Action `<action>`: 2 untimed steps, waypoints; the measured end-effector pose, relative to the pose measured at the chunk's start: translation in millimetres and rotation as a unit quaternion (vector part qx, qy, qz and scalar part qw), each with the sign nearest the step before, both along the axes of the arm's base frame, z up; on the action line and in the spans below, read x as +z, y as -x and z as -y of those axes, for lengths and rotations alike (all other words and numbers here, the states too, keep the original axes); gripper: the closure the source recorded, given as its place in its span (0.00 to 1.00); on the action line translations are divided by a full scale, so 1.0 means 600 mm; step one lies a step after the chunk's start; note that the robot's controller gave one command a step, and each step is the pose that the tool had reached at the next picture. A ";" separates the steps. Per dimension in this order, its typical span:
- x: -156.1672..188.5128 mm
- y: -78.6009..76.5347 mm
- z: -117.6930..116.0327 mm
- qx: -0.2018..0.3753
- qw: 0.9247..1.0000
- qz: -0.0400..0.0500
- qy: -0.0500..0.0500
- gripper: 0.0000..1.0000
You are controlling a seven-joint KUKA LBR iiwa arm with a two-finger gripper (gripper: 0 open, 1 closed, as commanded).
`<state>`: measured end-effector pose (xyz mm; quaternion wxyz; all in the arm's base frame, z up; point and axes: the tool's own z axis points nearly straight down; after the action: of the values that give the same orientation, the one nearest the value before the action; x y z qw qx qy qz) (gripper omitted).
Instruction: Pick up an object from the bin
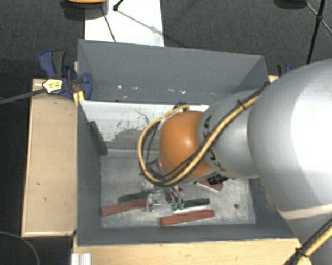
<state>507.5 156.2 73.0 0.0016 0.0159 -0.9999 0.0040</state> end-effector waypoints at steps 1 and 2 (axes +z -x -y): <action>0.007 0.001 0.003 0.000 1.000 0.000 0.000 1.00; 0.030 0.004 0.002 -0.001 1.000 -0.001 -0.002 1.00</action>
Offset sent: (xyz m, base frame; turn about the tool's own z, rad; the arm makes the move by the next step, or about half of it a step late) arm 0.0000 0.0000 0.0823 0.0000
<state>505.3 155.0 90.9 0.0026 0.0152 -0.9999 0.0021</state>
